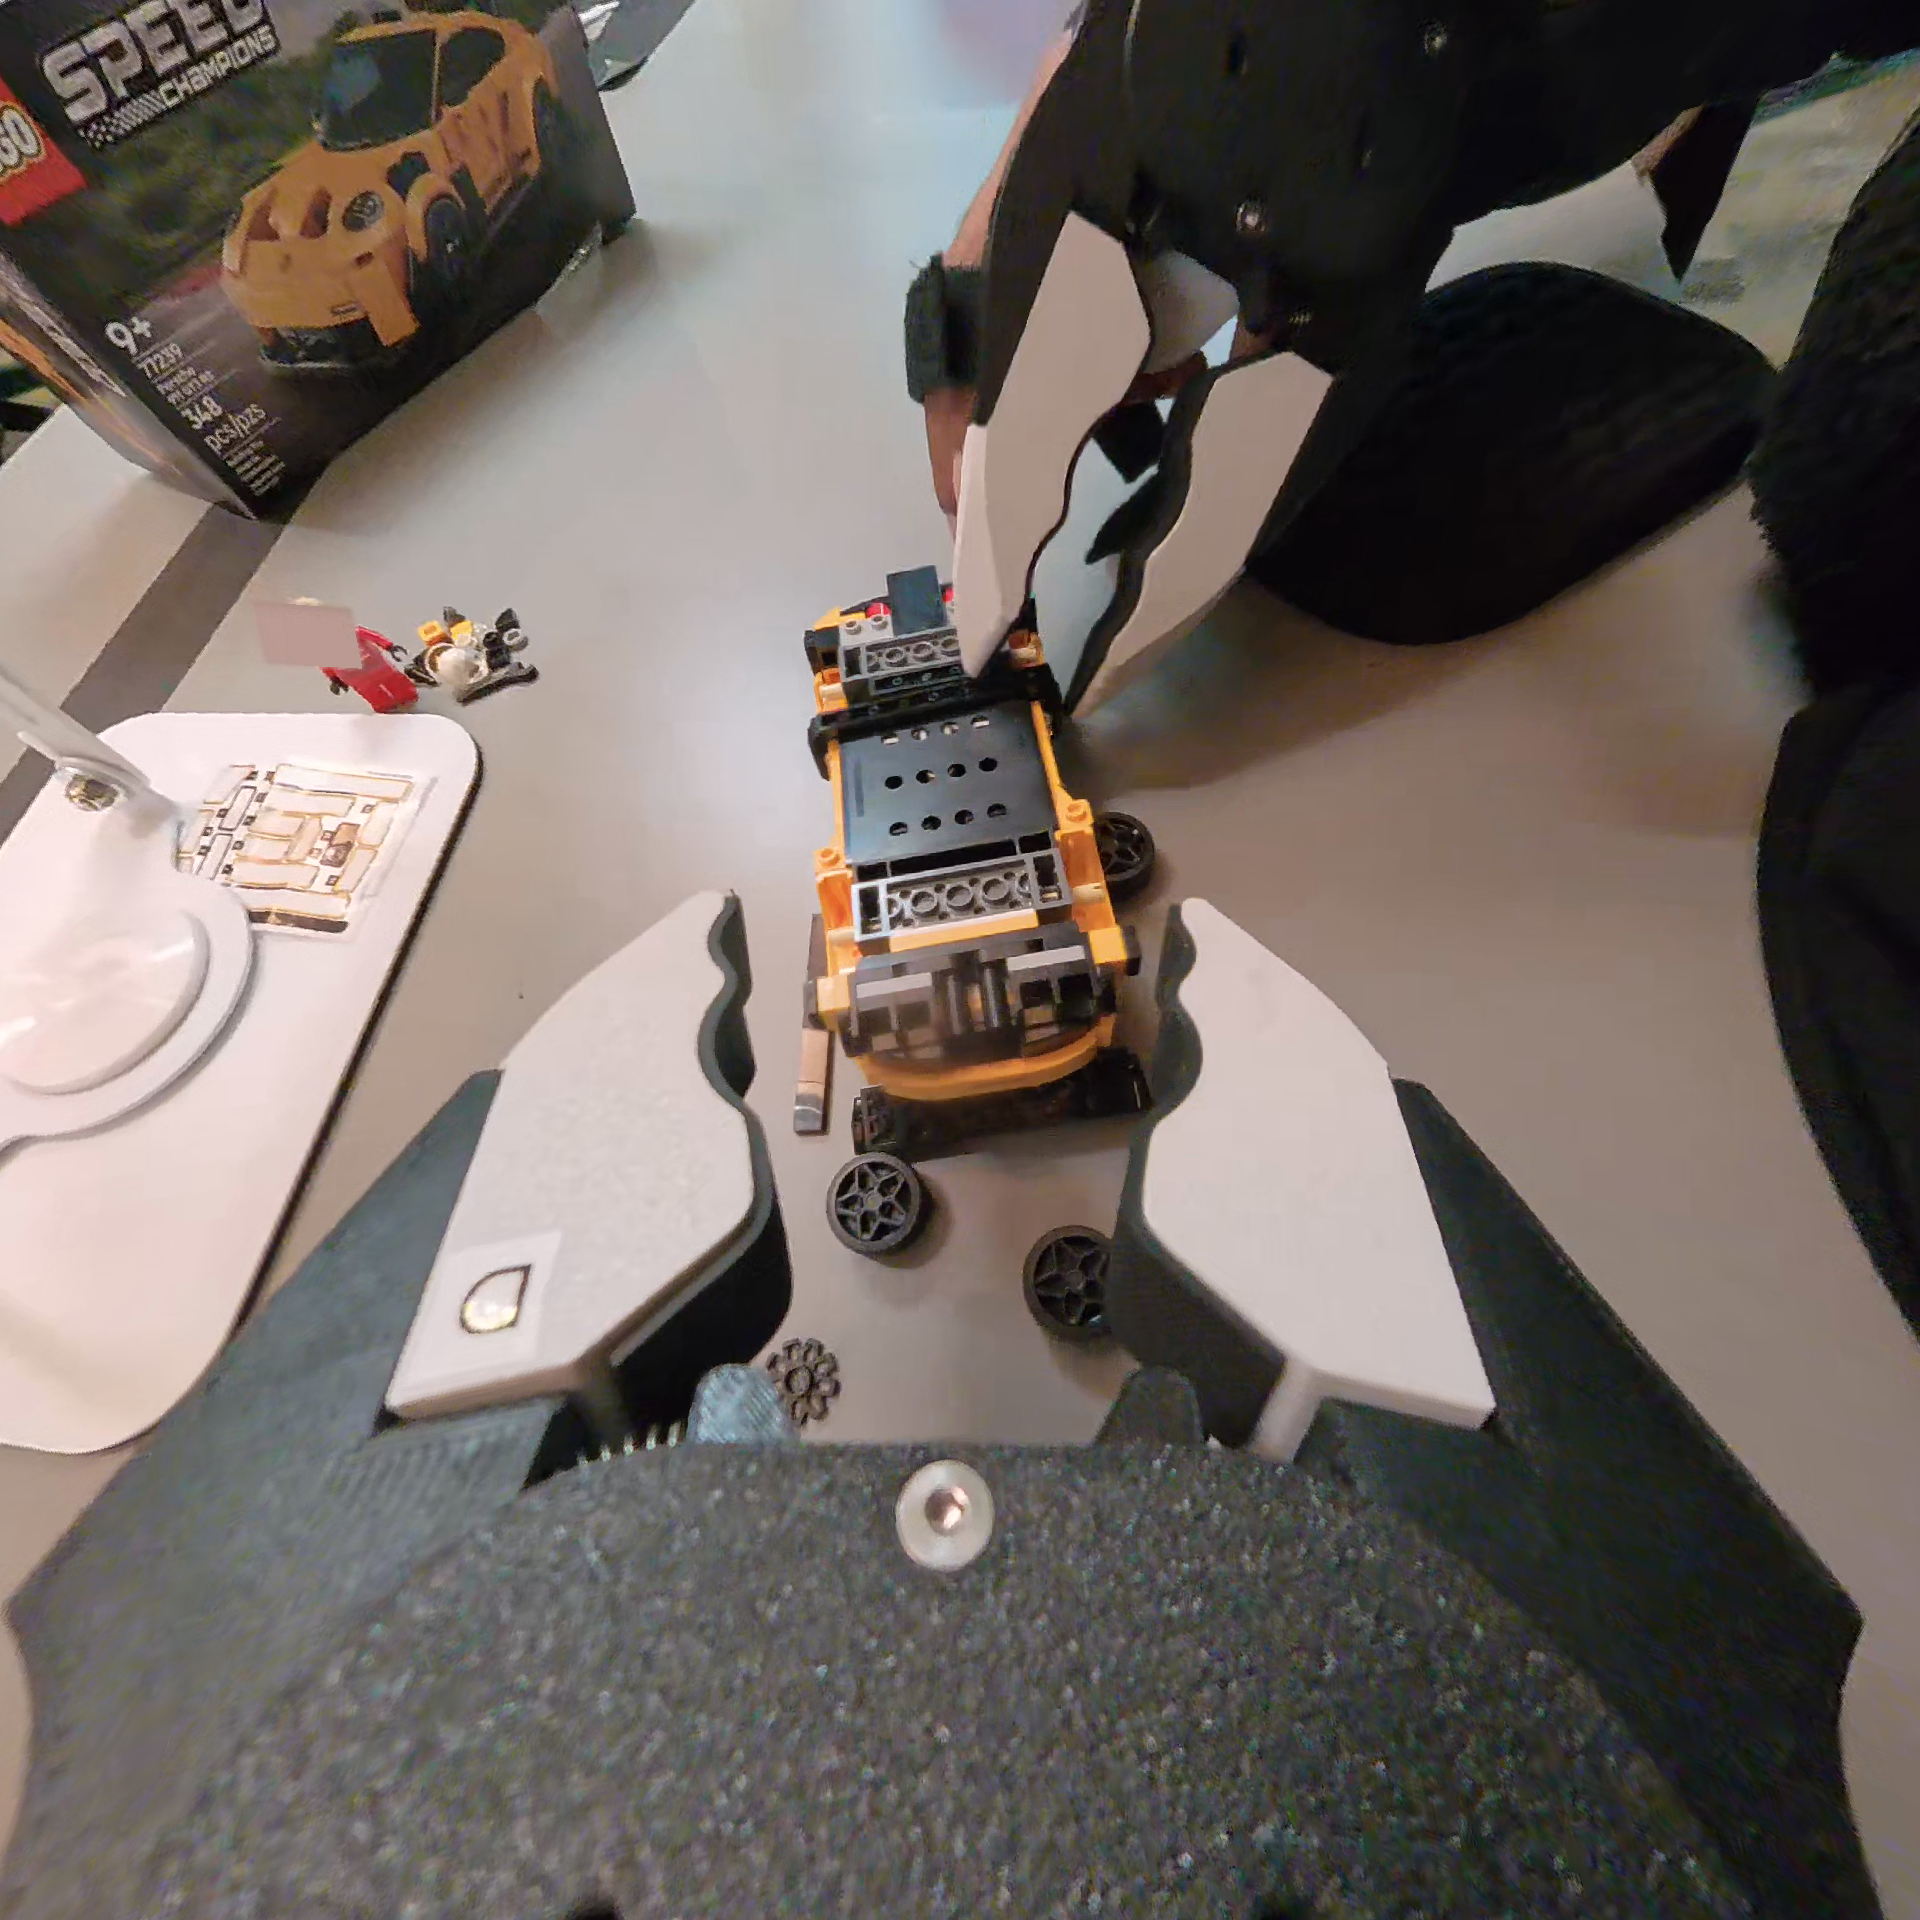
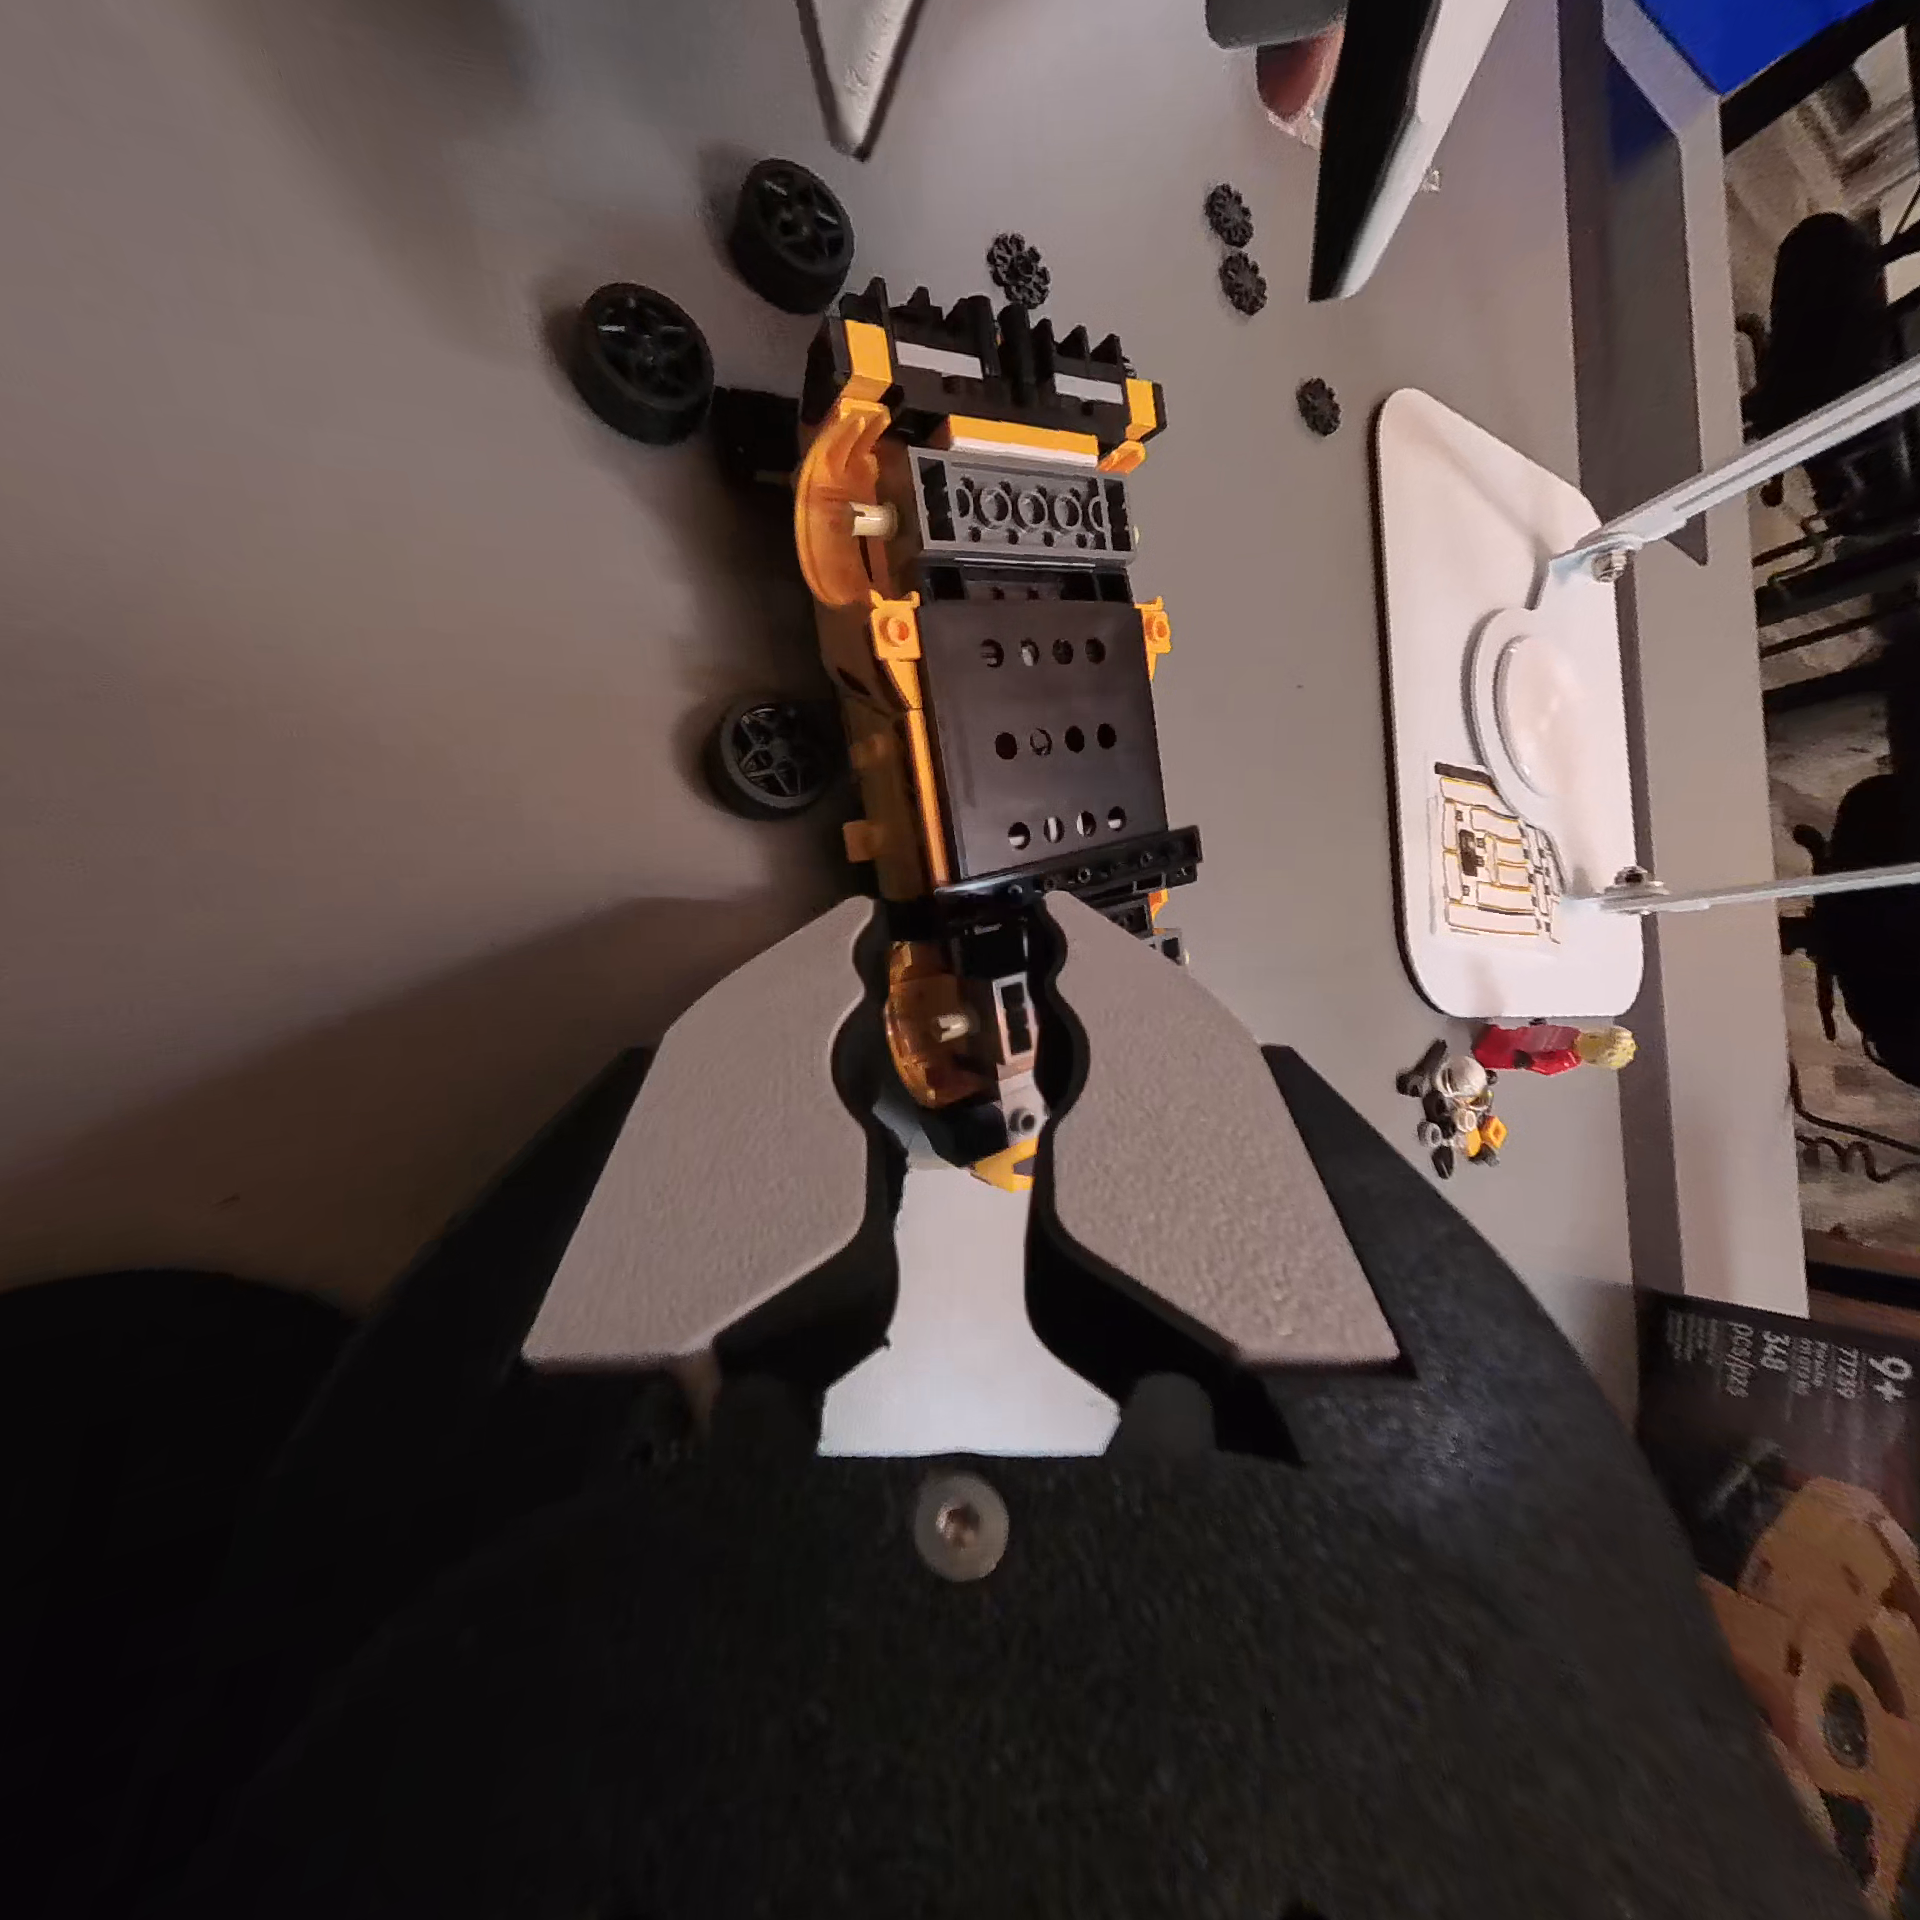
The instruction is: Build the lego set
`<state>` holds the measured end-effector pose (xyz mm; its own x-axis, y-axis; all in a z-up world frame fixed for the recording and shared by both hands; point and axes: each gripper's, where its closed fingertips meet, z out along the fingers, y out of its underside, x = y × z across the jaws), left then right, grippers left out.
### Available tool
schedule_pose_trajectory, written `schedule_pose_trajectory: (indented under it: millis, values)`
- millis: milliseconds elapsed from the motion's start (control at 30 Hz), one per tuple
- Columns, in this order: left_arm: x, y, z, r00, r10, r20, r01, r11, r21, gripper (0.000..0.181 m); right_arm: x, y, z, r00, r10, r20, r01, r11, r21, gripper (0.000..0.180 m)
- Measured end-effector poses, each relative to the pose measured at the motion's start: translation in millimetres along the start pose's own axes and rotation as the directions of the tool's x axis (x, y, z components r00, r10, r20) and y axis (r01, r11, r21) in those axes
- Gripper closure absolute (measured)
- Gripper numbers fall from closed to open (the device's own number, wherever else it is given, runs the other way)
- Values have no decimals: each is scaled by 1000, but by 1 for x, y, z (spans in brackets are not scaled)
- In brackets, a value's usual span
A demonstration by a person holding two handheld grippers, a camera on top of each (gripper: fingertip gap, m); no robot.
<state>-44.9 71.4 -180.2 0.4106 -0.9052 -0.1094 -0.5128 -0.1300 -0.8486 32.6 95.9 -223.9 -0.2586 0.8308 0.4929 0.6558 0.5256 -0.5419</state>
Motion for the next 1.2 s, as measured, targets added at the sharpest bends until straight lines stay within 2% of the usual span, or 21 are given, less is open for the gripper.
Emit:
schedule_pose_trajectory:
  millis: [300, 367, 433, 600, 900, 967, 1200]
  values:
    - [7, -4, -1, 1000, 29, 5, -29, 999, -13, 110, 0, -6, -4, 994, -75, -82, 75, 997, -1, 180]
    - [8, -4, 0, 999, 37, 2, -37, 999, -17, 110, 2, -5, -6, 992, -73, -98, 73, 997, -7, 177]
    - [9, -4, 1, 999, 42, 0, -42, 999, -18, 111, 1, -5, -8, 995, -50, -89, 50, 999, -5, 166]
    - [9, -4, 3, 999, 42, 2, -42, 999, -15, 111, 4, -6, -5, 996, -3, -86, 2, 1000, -15, 157]
    - [2, -5, -3, 999, 34, 33, -35, 999, 10, 114, 6, -4, -1, 989, 115, -95, -115, 993, -2, 163]
    - [2, -5, -4, 999, 34, 33, -35, 999, 14, 114, 5, -4, -1, 987, 116, -108, -116, 993, 0, 169]
    - [3, -5, -3, 999, 37, 31, -38, 999, 16, 115, 6, -4, -5, 979, 161, -128, -159, 987, 24, 172]
